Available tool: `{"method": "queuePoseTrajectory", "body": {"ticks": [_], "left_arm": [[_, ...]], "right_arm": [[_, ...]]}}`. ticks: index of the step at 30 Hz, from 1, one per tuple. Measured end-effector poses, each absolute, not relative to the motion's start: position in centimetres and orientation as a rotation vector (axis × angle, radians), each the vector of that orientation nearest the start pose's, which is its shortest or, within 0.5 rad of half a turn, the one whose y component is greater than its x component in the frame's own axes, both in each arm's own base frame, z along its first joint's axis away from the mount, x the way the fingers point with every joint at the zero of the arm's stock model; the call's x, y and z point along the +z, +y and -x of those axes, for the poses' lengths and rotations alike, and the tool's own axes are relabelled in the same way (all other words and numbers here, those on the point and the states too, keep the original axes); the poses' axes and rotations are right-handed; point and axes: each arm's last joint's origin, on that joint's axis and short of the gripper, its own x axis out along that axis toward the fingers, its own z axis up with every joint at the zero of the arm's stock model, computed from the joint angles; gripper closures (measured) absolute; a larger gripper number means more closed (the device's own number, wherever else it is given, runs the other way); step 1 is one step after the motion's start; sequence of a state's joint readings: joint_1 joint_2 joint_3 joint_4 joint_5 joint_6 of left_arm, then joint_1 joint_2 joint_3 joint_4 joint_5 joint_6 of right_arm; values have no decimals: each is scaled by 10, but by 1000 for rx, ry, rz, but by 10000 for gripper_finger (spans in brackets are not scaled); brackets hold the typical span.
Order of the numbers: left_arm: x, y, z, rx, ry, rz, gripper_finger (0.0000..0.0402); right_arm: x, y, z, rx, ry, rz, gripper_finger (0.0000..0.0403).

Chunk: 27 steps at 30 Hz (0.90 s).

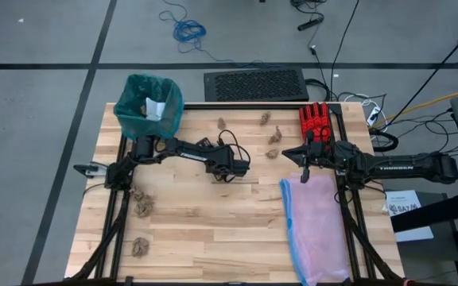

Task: Place trash/remove bag and relplace
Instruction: Put the brown paper into the black trash bin

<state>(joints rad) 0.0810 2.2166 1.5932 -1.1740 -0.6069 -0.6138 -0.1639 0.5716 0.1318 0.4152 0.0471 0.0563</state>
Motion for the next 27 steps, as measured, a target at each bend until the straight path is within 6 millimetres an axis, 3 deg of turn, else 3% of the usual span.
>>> {"method": "queuePoseTrajectory", "body": {"ticks": [3,6,12,13,20,27], "left_arm": [[131,52,-390,975,1510,-42,193],[130,52,-391,949,1515,-61,225],[127,53,-397,867,1515,-115,377],[127,53,-397,856,1514,-123,387],[135,44,-398,813,1501,-188,400],[181,32,-393,828,1368,-206,401]], "right_arm": [[194,-25,-140,-212,18,-68,403],[194,-24,-140,-212,18,-68,403],[194,-25,-140,-212,18,-68,403],[194,-24,-140,-212,19,-68,403],[194,-25,-140,-212,19,-68,403],[194,-25,-140,-212,18,-68,403]]}}
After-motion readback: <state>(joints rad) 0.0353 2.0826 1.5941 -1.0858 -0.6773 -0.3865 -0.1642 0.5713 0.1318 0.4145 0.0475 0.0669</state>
